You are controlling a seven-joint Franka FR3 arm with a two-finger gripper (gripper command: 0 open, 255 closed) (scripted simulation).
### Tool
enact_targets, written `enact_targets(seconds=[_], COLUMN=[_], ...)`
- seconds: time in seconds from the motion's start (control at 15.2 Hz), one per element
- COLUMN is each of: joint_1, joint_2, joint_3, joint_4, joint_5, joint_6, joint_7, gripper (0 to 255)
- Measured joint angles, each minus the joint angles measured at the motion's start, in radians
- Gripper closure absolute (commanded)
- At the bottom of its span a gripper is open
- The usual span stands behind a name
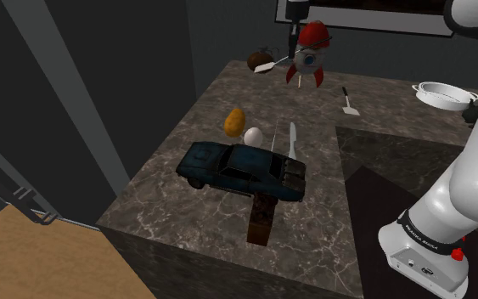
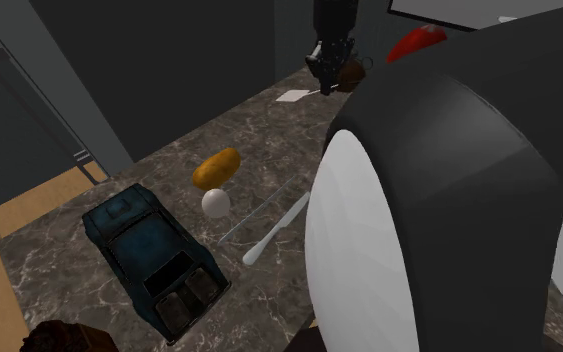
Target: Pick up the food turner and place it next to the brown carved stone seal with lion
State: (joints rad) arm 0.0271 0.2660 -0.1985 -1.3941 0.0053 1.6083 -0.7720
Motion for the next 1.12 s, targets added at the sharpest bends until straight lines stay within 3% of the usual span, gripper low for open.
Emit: enact_targets(seconds=[0.53,1.12], joint_1=[0.110,0.221], joint_2=[-0.143,-0.227], joint_3=[0.064,0.157], joint_4=[-0.175,-0.286], joint_5=[-0.026,-0.030], joint_6=[0.028,0.051], joint_7=[0.169,0.374], gripper=[255,255])
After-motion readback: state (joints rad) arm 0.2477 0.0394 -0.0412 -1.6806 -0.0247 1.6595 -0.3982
